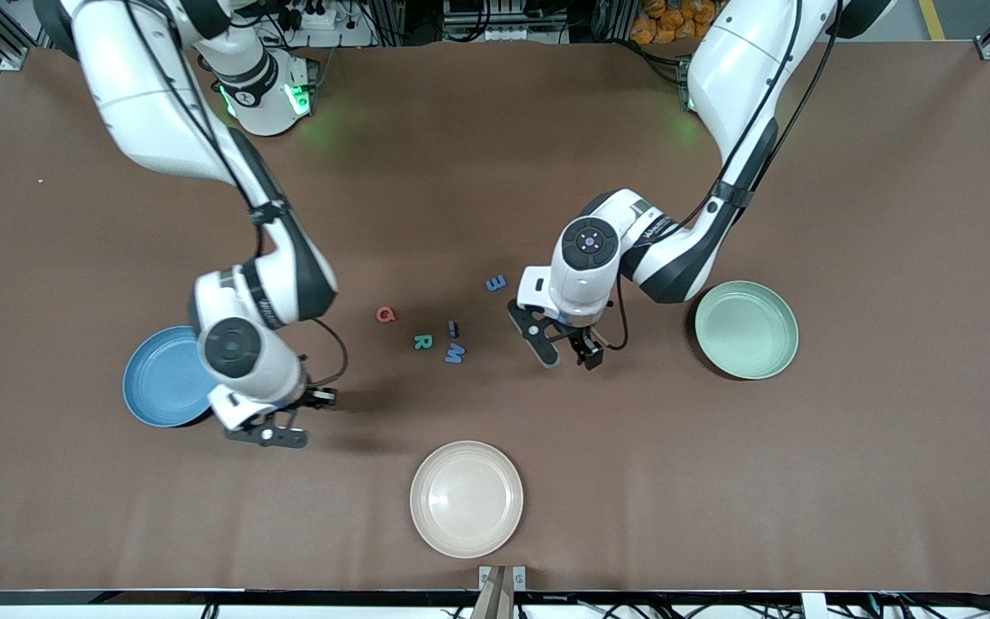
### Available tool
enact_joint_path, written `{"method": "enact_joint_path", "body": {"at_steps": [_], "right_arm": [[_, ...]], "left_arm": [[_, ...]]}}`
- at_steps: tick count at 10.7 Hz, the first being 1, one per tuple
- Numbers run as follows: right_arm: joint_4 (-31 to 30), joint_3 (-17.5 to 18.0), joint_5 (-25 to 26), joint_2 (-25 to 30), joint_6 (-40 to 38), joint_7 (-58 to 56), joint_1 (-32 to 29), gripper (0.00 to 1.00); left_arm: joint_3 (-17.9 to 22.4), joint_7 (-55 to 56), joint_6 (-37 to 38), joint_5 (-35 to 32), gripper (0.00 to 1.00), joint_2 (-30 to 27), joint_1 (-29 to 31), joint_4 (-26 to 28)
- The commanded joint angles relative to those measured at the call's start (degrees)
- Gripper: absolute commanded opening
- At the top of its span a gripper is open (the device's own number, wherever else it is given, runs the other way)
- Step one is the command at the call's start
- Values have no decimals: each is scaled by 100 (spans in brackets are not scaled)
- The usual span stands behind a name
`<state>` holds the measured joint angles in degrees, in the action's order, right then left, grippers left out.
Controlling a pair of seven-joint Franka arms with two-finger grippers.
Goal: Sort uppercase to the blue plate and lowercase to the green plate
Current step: 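Drop the H onto the blue plate while the left gripper lowers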
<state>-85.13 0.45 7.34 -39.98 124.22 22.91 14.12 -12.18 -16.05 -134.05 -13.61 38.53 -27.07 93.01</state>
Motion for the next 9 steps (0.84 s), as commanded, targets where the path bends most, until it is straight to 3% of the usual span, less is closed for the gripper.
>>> {"method": "enact_joint_path", "body": {"at_steps": [1, 4, 7, 9], "right_arm": [[-889, 104, 31, 682, 58, -916, -541, 0], [-1356, 104, 31, 1070, 14, -2207, -1173, 0], [-1384, 113, -22, 1168, -100, -3491, -1762, 0], [-1384, 104, -494, 1168, -213, -4186, -2026, 5]], "left_arm": [[-118, -451, -305, 104, 100, 128, 18, 32], [-188, -443, -429, 122, 100, 190, -8, 112], [-214, -451, -708, 113, 90, 243, -9, 330], [-214, -451, -964, 95, 82, 339, -26, 402]]}}
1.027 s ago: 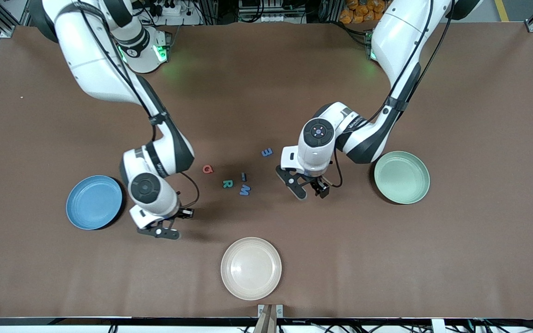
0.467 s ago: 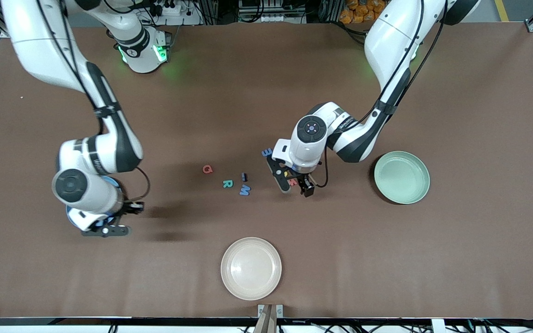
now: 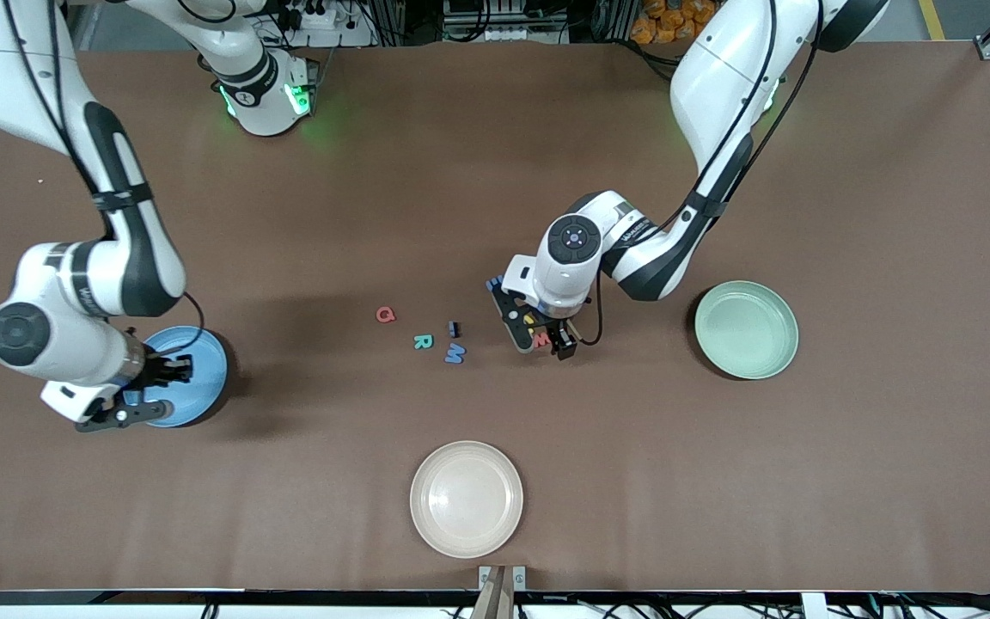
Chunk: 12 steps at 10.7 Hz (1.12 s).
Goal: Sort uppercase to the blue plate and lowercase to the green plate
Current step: 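Drop the H onto the blue plate while the left gripper lowers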
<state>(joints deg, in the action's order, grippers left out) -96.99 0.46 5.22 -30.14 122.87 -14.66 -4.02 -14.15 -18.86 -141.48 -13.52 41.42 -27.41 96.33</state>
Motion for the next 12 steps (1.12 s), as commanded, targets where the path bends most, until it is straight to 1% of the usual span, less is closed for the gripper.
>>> {"method": "enact_joint_path", "body": {"at_steps": [1, 2, 6, 12], "right_arm": [[-189, 86, -450, 184, -192, -397, -230, 56], [-180, 86, -469, 184, -236, -379, -213, 100], [-163, 86, -469, 184, -325, -99, -169, 100], [-163, 95, -469, 184, -351, 59, -90, 100]], "left_arm": [[-17, -171, -239, 69, 82, 76, 8, 70], [-17, -171, -274, 52, 80, 102, 8, 70], [-17, -494, -310, 43, 74, 112, 26, 79], [-9, -645, -442, 8, 74, 226, -71, 105]]}}
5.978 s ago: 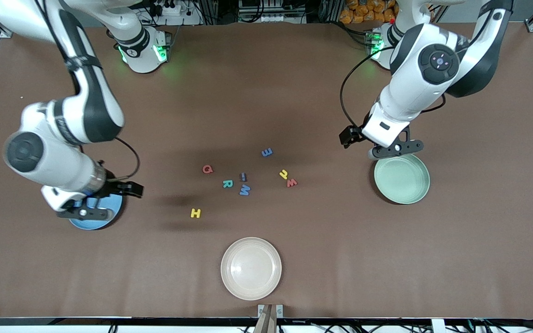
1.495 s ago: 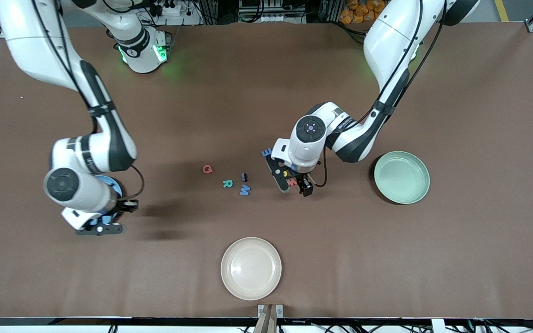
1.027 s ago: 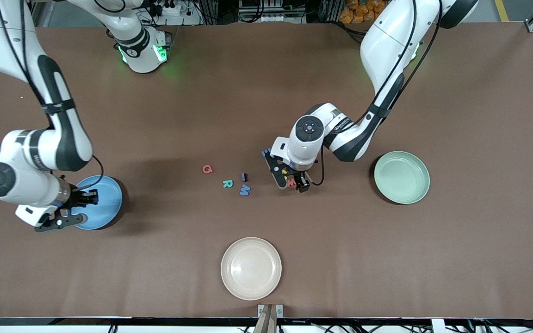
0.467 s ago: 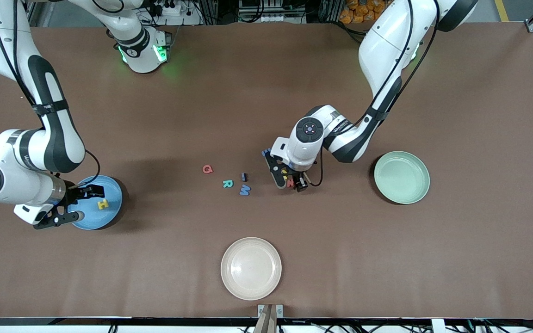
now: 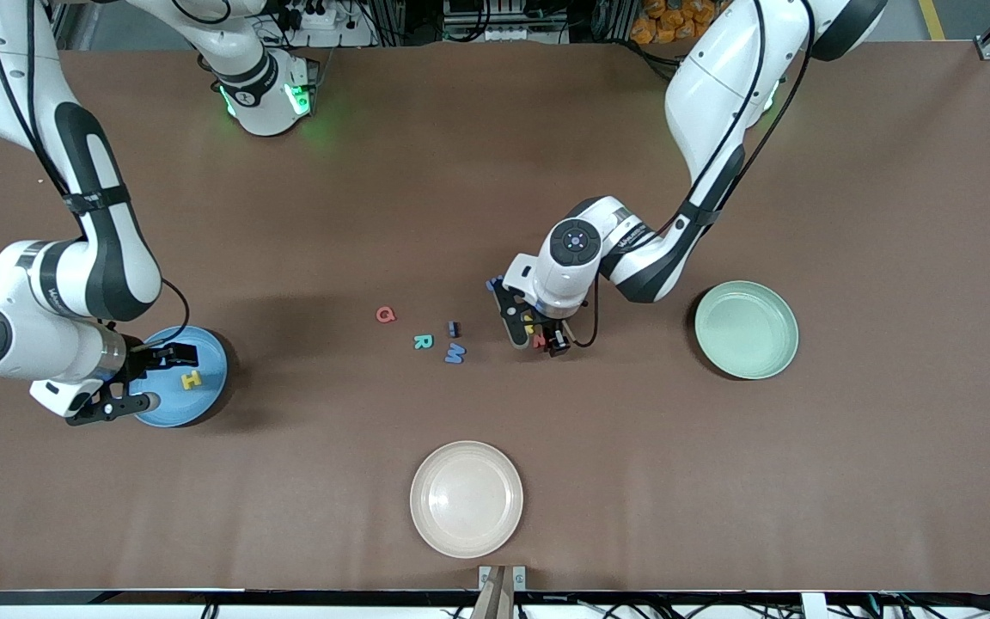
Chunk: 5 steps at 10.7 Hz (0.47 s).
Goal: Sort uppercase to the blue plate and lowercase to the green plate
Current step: 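Carry the pink W to the green plate while the right gripper returns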
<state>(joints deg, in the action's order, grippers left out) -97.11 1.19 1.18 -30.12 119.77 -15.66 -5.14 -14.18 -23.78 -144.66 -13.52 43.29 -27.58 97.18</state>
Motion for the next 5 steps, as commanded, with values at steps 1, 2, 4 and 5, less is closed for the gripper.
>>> {"method": "enact_joint_path", "body": {"at_steps": [1, 2, 4, 5], "right_arm": [[-159, 22, -66, 173, -42, 403, 74, 100], [-159, 22, -66, 182, -50, 606, 187, 100], [-159, 22, -66, 164, -33, 1124, 416, 100], [-159, 22, -66, 121, 11, 1352, 513, 100]], "left_arm": [[-6, -249, -123, 8, 74, 48, -46, 20], [-6, -311, -123, 8, 74, 48, -29, 20], [-6, -407, -211, 16, 68, 109, -28, 20], [20, -521, -264, 17, 65, 135, -20, 12]]}}
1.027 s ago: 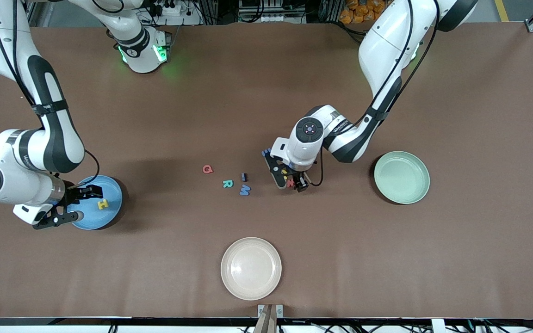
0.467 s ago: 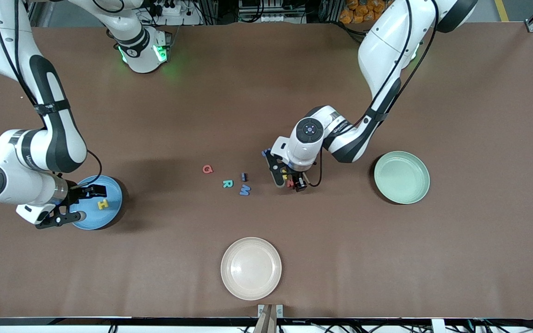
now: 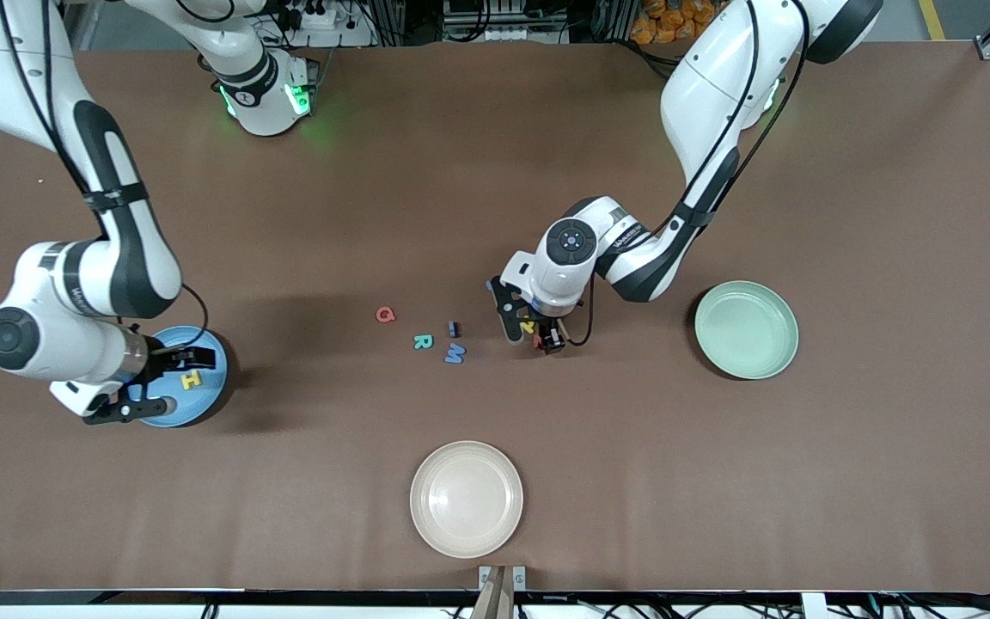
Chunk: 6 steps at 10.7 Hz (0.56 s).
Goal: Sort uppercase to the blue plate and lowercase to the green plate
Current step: 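Carry the pink W to the green plate while the right gripper returns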
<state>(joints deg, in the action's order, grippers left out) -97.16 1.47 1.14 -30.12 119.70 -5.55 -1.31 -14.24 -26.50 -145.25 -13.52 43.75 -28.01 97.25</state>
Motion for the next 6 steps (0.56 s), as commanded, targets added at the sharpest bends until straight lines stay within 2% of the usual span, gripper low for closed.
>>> {"method": "enact_joint_path", "body": {"at_steps": [1, 4, 6], "right_arm": [[-154, -7, -62, 103, 45, 570, 253, 100], [-154, -7, -62, 51, 115, 932, 421, 100], [-172, -7, -62, 33, 177, 1255, 525, 100]], "left_arm": [[61, -424, -214, 34, 58, 89, 41, 5], [62, -558, -223, 52, 45, 107, 102, -4], [62, -558, -223, 52, 30, 133, 102, -4]]}}
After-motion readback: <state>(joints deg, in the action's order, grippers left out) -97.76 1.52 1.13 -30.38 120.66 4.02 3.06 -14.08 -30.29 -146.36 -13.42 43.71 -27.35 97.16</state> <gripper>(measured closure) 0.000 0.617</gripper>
